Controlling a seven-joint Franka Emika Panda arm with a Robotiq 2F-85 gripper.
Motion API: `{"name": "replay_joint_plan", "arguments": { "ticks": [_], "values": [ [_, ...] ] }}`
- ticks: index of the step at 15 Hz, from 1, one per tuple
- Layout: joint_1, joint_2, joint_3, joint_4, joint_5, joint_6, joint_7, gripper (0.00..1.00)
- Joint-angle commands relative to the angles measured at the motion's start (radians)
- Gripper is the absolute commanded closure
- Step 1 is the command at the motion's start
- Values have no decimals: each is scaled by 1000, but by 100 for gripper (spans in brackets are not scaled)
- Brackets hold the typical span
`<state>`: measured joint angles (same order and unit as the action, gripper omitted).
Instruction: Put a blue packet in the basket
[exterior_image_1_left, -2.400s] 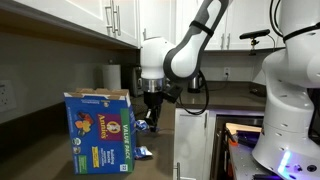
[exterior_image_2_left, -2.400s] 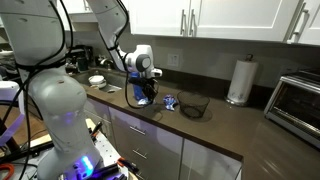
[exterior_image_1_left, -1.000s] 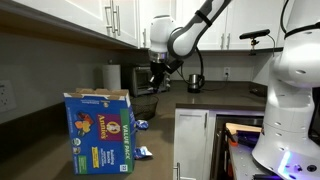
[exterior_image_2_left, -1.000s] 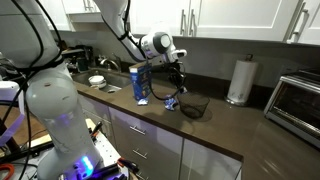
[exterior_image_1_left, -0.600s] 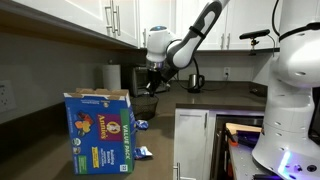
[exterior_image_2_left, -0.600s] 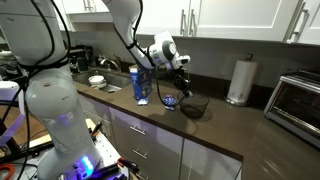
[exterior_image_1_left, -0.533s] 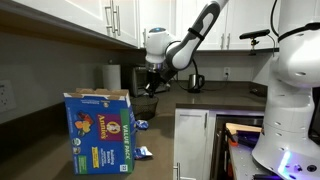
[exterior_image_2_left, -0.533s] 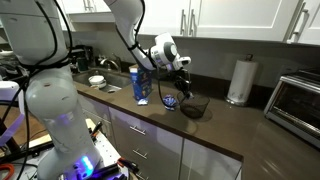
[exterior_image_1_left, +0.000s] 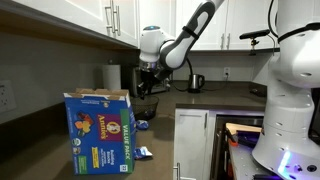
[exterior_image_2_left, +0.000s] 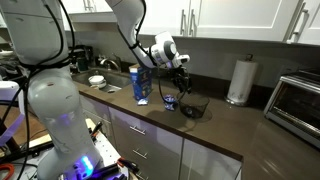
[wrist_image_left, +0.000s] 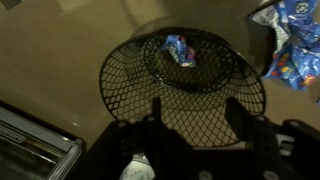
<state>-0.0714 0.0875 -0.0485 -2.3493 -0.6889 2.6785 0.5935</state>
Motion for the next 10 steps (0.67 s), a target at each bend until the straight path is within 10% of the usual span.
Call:
{"name": "replay_joint_plan", "arguments": {
  "ticks": [1,10],
  "values": [
    [43,-81,28,-51,220,-58,-147,2],
    [124,-238,88,-66,667,-363,-433,0]
  ]
}}
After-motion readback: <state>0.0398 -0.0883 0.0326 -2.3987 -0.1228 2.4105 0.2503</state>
